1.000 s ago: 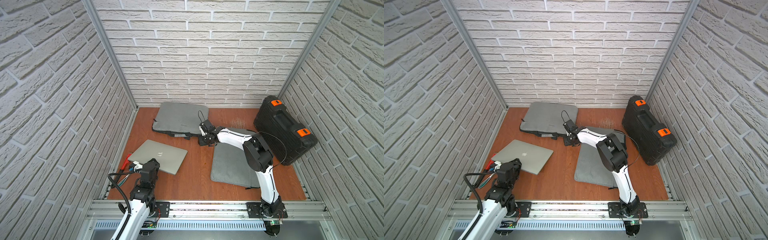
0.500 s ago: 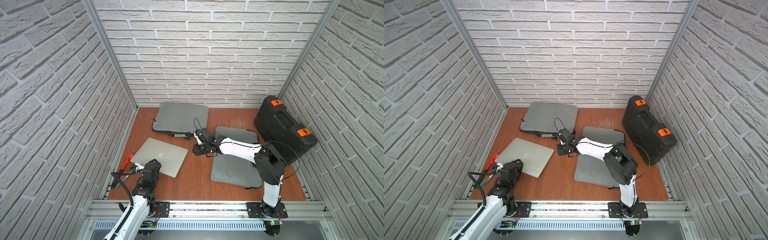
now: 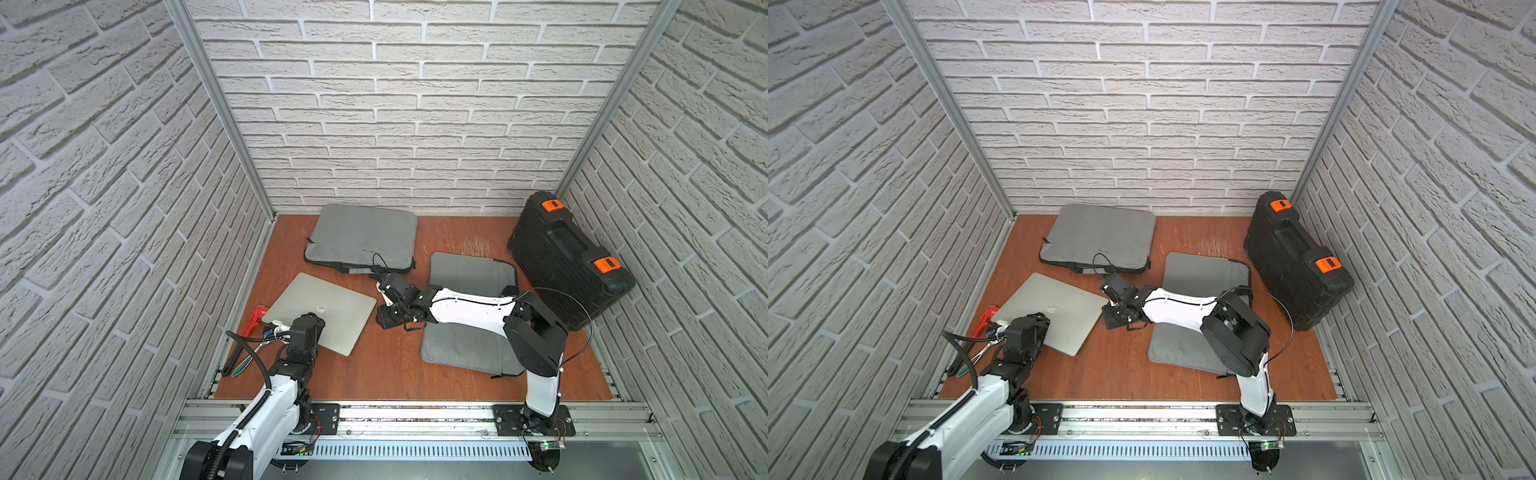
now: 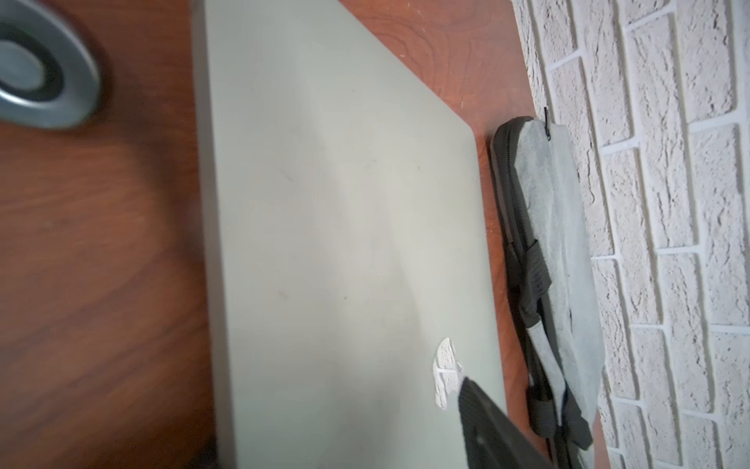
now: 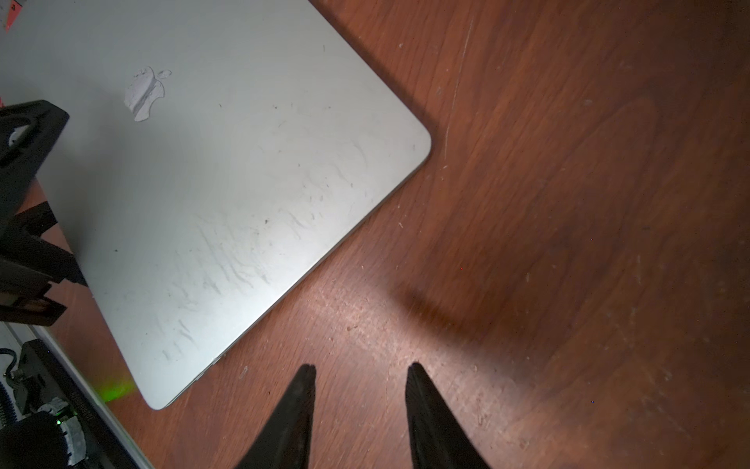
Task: Open the zippered laptop bag and take out the laptop
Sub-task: Place the laptop at the center of the board.
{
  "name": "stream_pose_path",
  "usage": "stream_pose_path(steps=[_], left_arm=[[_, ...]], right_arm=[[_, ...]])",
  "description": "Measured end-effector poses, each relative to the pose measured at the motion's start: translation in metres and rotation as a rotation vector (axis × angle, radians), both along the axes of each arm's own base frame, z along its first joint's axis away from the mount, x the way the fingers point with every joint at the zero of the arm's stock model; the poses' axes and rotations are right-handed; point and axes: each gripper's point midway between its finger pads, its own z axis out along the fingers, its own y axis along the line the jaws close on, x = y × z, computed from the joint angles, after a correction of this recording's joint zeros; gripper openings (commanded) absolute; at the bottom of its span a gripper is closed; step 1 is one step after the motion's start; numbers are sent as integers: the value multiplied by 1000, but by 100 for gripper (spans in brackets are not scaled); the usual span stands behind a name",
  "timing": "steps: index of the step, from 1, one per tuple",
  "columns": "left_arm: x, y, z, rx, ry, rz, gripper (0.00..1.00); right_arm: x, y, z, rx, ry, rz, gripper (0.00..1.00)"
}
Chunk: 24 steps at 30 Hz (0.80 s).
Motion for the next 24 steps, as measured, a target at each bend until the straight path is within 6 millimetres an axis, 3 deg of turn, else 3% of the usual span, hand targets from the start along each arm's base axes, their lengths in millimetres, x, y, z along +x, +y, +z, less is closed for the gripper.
stream_pose_path(steps=[5,13,24], left_arm=[[2,-5,0,14,71,-37,82],[11,-12,1,16,113,-81,94],[42,-32,-1,15,126,-150,96]], right_arm=[[-1,-1,-12,-22,13,-2,39],[2,-1,-37,-66,30,-4,39],[23,5,-30,-106,-37,-10,38]])
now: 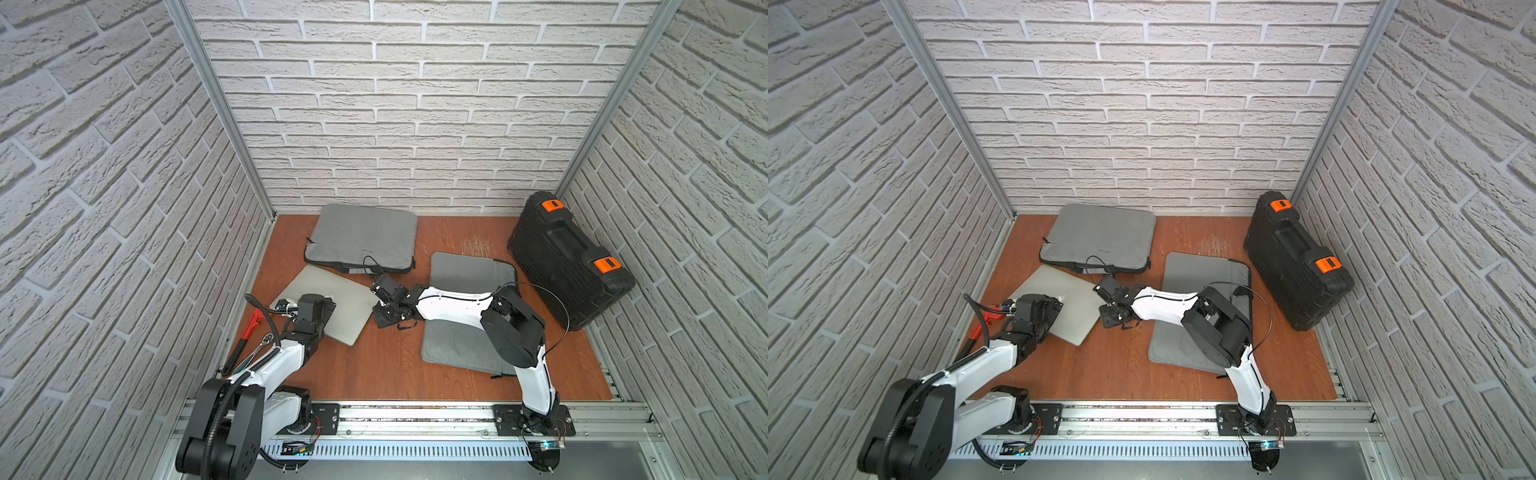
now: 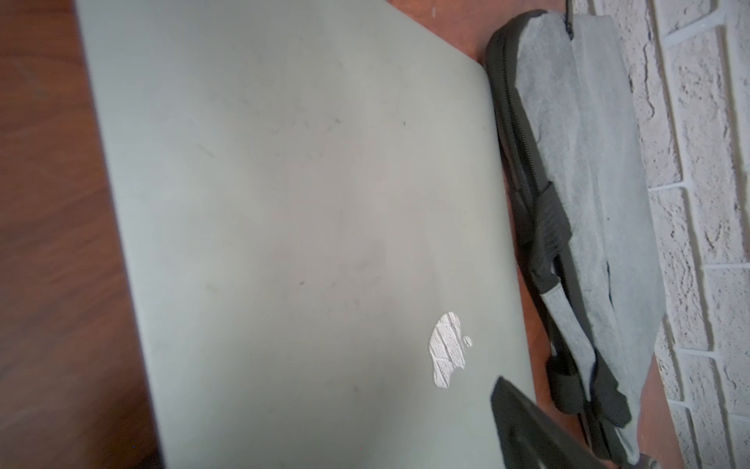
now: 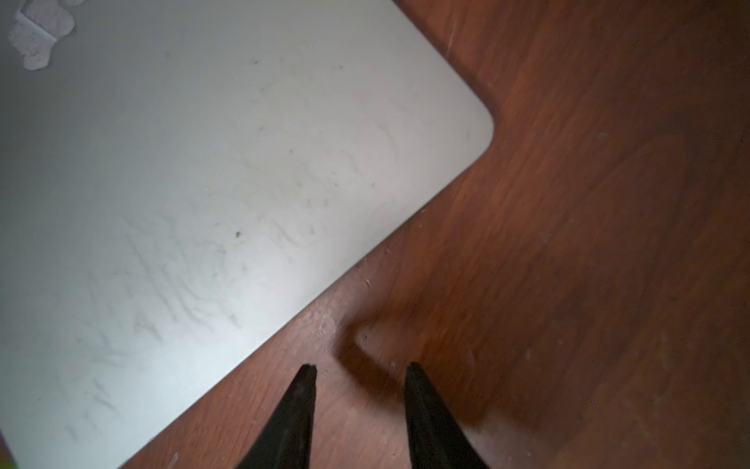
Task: Open the zippered laptop bag and take out the laptop
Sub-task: Place the laptop at the center of the board.
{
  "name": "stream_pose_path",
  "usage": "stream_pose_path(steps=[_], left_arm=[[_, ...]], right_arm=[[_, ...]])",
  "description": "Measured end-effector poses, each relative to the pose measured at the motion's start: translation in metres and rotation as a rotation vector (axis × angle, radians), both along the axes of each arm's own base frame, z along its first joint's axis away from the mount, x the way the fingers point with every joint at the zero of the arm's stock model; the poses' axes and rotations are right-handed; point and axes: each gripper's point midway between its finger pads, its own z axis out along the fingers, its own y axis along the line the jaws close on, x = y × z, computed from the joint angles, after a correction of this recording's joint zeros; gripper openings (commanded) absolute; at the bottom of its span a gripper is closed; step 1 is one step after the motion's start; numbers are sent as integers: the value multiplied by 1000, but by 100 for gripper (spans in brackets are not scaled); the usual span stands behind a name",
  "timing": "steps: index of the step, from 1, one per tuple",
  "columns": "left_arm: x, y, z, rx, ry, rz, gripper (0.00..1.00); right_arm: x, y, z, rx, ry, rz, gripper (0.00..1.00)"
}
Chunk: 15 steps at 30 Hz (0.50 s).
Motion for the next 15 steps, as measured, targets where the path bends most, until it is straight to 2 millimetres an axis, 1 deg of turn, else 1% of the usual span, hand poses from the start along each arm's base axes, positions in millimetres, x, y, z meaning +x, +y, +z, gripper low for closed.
stream_pose_path(steps=[3,6,15], left_arm=[[10,-10,2,-2,-12,-30,96],[14,-18,3,-11,-25,-46,96],[11,-29,5,-66,-55,-42,96]], right_arm=[[3,-5,-1,-19,-10,-13,39],[6,-10,-2,-36,-16,-25,38],[15,-20,-2,-69,-46,-64,38]])
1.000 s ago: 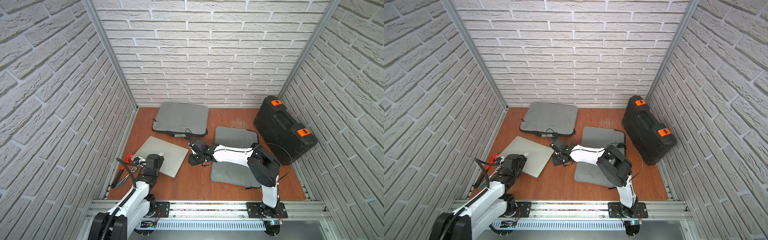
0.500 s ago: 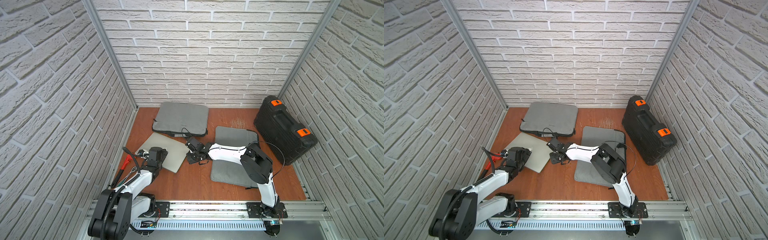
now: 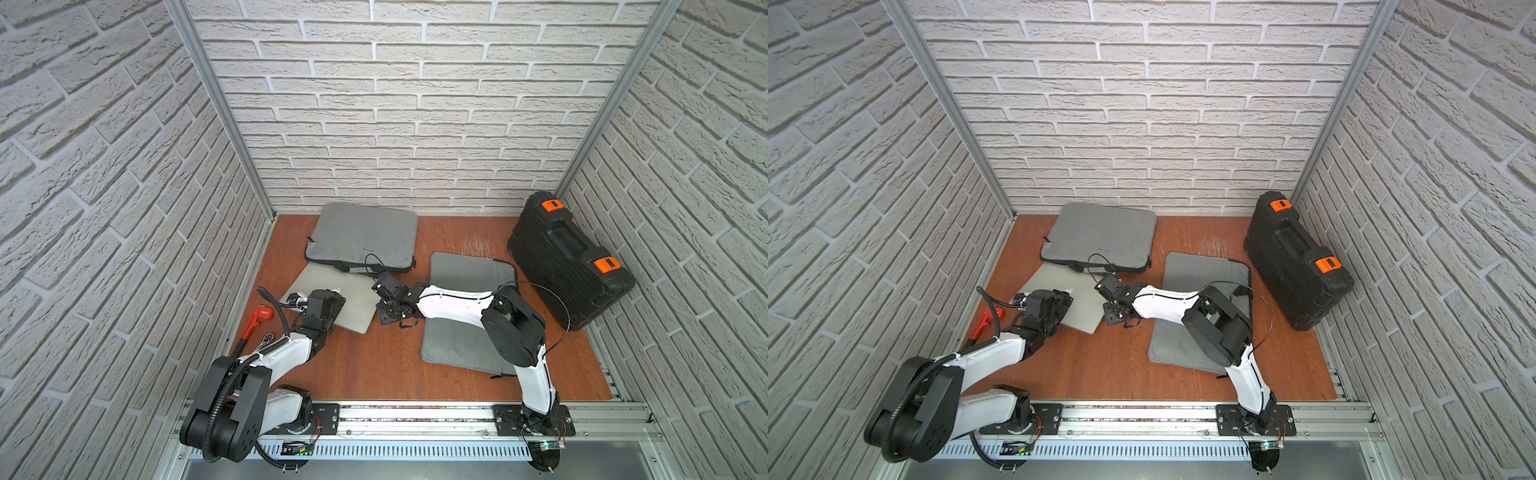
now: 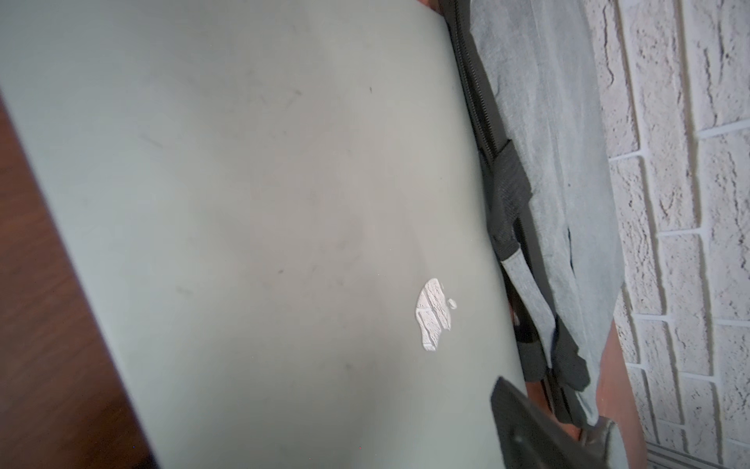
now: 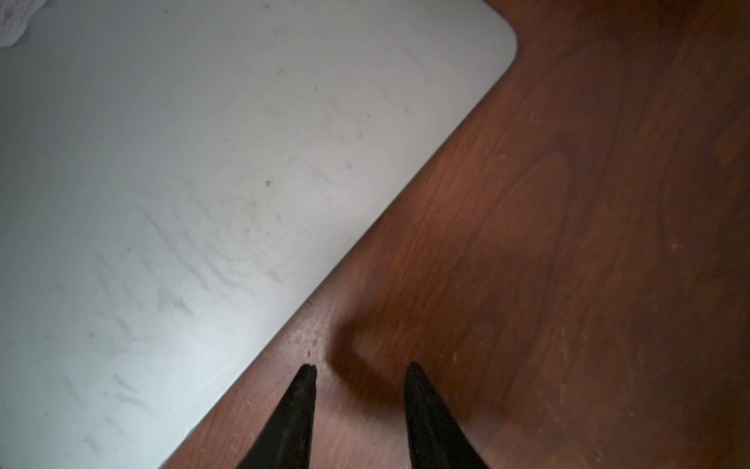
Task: Open the zippered laptop bag and take out the laptop
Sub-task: Place the laptop at the center of the board.
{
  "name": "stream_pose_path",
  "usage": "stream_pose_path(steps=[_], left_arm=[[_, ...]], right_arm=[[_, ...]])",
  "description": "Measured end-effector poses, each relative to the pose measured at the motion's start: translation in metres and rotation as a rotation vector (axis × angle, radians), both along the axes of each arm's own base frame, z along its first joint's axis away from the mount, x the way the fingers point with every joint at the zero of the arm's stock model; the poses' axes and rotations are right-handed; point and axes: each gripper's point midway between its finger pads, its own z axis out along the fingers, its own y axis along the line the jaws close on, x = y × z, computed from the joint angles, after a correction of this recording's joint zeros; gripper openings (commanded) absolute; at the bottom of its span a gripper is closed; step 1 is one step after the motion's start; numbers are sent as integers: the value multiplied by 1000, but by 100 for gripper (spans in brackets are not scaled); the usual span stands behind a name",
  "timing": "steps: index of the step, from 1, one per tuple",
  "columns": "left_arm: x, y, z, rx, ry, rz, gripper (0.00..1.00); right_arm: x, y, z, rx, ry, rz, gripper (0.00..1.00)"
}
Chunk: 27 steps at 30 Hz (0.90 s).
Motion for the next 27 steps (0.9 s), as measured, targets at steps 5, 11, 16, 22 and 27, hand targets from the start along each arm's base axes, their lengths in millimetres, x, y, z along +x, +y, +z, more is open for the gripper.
stream_pose_path(steps=[5,11,16,22,27], left_arm=[[-11,-9,1,-56,-24,-7,95],[-24,-12,2,-98,-30,-6,95],[-29,-13,2,-117,-28,-1,95],[-37,-16,3,-162,-27,-4,96],[-54,-23,5,-235,-5,-31,98]], right_arm=[[6,-6,0,-9,-13,-34,38],[17,-16,0,-16,-23,-69,38],[25,-24,-5,-33,-28,-93,38],[32,-30,-4,-45,-44,-112,42],[34,-38,2,-64,-58,-119,56]])
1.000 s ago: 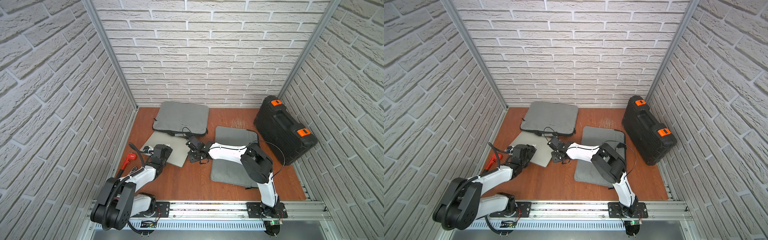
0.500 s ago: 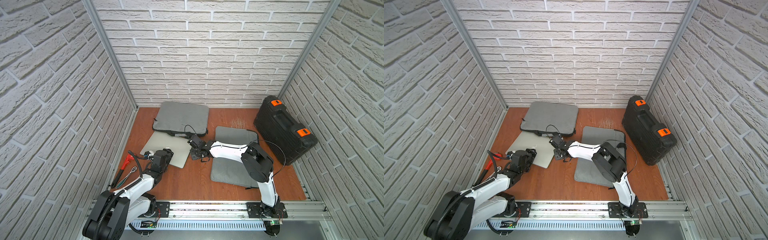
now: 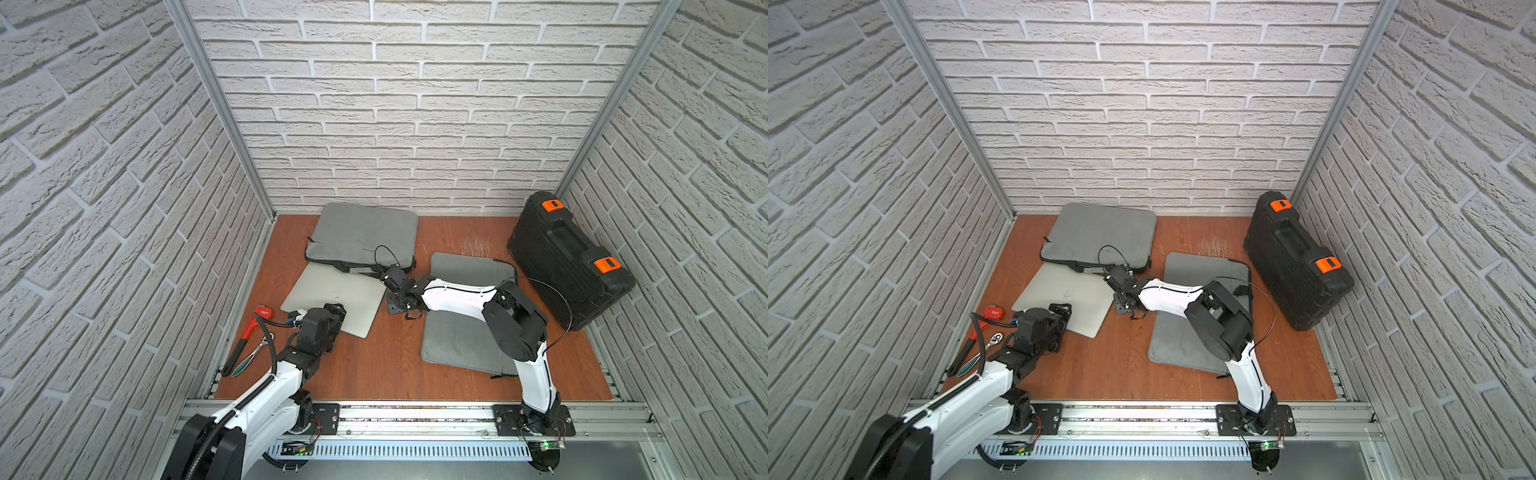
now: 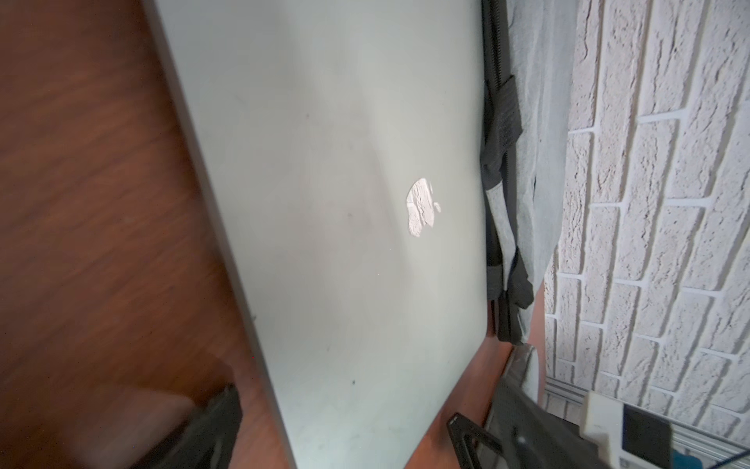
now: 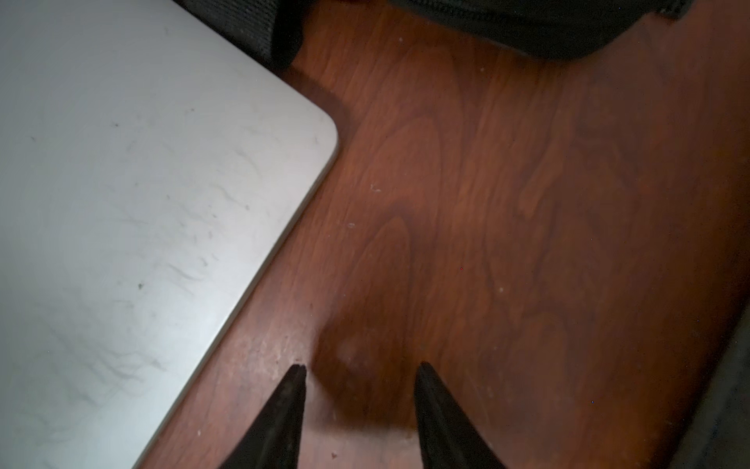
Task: Open the zippered laptop bag and take out the laptop
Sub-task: Place the laptop at the center of the board, then move the zippered laptop bag to the center of the board.
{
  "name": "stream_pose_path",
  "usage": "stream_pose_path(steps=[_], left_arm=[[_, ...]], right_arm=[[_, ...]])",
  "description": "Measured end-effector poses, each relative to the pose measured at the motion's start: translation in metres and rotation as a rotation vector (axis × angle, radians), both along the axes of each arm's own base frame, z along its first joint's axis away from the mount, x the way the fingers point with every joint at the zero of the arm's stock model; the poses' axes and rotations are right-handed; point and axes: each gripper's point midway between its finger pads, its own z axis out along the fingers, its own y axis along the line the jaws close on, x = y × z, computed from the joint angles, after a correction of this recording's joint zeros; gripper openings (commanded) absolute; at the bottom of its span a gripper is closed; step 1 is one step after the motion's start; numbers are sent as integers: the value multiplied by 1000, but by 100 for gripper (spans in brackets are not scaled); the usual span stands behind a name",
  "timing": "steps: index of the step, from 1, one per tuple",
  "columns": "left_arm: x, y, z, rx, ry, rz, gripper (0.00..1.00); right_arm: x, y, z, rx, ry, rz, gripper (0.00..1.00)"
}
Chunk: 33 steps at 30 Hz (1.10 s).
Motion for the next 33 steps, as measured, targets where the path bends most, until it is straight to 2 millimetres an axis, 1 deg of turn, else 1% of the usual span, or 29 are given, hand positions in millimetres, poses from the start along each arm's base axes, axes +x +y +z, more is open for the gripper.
stream_pose_path(steps=[3,5,7,11,14,15,17,21,22,23,25,28,31,33], left_arm=[[-17,-2,0,-36,27,-15,98],[-27,-1,2,-53,41,-20,98],[-33,0,6,-64,32,-25,98],[-34,-5,16,-42,16,-68,98],[-27,-24,25,37,56,-178,98],[-21,-36,30,72,66,-238,98],[-5,-69,43,139,71,-368,98],[29,-154,66,220,5,-638,98],[34,-176,69,228,-17,-703,98],[38,-193,71,228,-33,-750,98],[40,-223,67,234,-49,-853,98],[35,-248,52,254,-31,-965,98],[27,-262,37,290,-3,-1053,98],[24,-268,31,313,8,-1096,98]], right_arm=[[-2,-10,15,-13,-23,-1,66],[-5,-18,31,-18,-48,-6,74],[-6,-27,52,-16,-85,-18,80],[-8,-50,90,-40,-158,-61,92],[-12,-74,108,-98,-200,-100,100],[-15,-84,112,-123,-208,-115,100],[-20,-102,117,-171,-221,-144,100],[-31,-143,126,-249,-236,-215,100],[-34,-154,128,-262,-238,-234,100],[-37,-163,130,-272,-240,-252,100],[-42,-183,133,-283,-244,-295,100],[-53,-209,133,-287,-243,-343,100],[-65,-232,128,-269,-229,-380,100],[-73,-244,125,-249,-217,-401,100]])
